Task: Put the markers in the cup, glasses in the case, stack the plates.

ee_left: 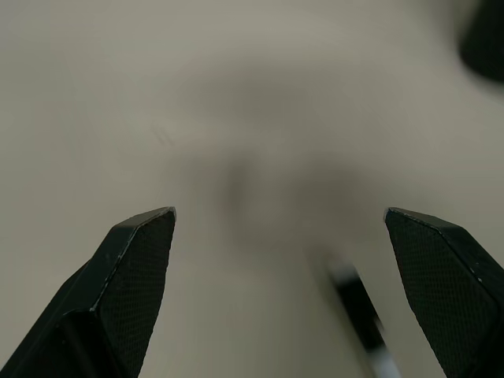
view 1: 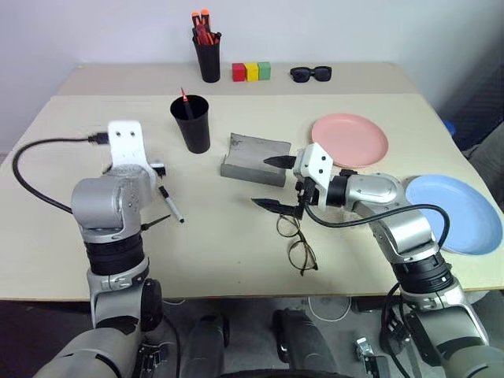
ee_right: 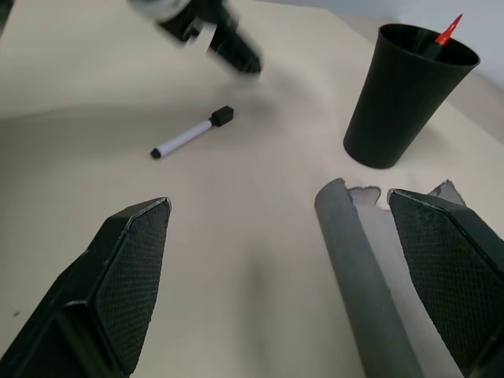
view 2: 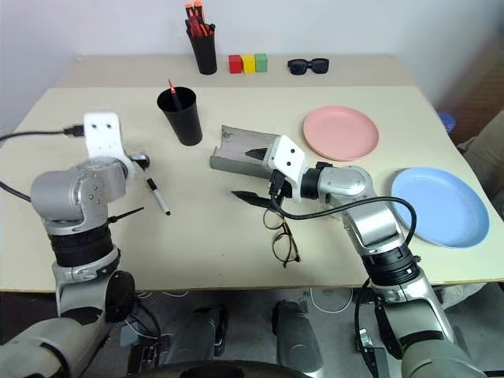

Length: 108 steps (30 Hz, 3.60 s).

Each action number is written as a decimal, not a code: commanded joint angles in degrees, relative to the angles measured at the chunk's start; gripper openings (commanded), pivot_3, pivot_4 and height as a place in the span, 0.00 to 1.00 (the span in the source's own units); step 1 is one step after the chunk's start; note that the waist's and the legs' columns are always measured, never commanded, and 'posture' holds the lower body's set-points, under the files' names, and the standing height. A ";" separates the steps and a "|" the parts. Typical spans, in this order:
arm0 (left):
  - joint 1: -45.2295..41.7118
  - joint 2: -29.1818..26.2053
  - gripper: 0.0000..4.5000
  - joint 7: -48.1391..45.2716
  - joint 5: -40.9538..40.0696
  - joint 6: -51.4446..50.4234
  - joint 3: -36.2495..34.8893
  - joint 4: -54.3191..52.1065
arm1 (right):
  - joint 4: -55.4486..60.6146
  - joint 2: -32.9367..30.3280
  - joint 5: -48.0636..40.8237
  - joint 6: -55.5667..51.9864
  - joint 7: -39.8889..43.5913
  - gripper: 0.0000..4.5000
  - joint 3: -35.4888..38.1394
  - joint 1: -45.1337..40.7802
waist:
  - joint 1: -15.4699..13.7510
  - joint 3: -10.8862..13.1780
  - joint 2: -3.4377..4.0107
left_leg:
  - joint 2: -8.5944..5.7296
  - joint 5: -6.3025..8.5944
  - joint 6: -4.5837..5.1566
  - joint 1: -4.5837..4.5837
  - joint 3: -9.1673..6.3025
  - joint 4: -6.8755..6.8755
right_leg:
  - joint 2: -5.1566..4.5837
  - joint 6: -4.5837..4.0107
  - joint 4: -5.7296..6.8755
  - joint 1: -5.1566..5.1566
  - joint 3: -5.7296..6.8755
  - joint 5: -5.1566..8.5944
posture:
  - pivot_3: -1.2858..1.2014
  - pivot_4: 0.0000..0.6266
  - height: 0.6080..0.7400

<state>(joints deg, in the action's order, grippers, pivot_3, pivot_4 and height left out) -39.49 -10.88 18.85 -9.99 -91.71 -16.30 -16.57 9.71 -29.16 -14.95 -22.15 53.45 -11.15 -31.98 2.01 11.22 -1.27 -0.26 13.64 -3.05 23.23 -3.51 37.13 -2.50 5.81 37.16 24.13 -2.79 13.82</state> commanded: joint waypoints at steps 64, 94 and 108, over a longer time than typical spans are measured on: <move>-21.83 0.68 0.84 -11.59 8.67 110.03 5.61 67.75 | -8.87 20.20 7.12 5.57 -27.61 1.00 4.22 -8.86 | -1.00 0.01 -0.02 | -0.08 -0.03 0.00 0.20 0.15 -0.10 | -0.13 0.00 -0.08 0.25 -0.03 -0.04 | 0.52 0.24 1.00; -18.25 -13.94 0.96 -82.52 3.63 82.52 30.48 54.67 | 8.47 -10.15 -0.79 -3.88 -4.57 1.00 10.24 7.70 | -0.60 0.04 0.01 | -0.03 -0.02 0.04 0.22 0.15 -0.02 | -0.04 -0.02 -0.10 0.20 -0.05 0.00 | 0.52 0.24 1.00; -28.51 -9.12 0.69 -87.31 15.66 98.71 33.93 80.42 | 15.57 -11.09 -1.76 -6.65 -8.53 1.00 13.47 14.98 | -1.05 0.05 0.00 | -0.03 0.01 0.09 0.24 0.18 -0.01 | -0.04 0.01 -0.15 0.20 -0.07 0.01 | 0.52 0.24 1.00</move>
<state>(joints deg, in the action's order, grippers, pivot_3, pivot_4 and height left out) -66.15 -20.09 -67.54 5.07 5.80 17.91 63.46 22.71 -39.76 -16.00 -28.70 45.55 0.40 -16.99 0.96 11.27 -1.27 -0.29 13.65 -2.96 23.47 -3.33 37.12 -2.55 5.82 37.00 24.33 -2.86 13.83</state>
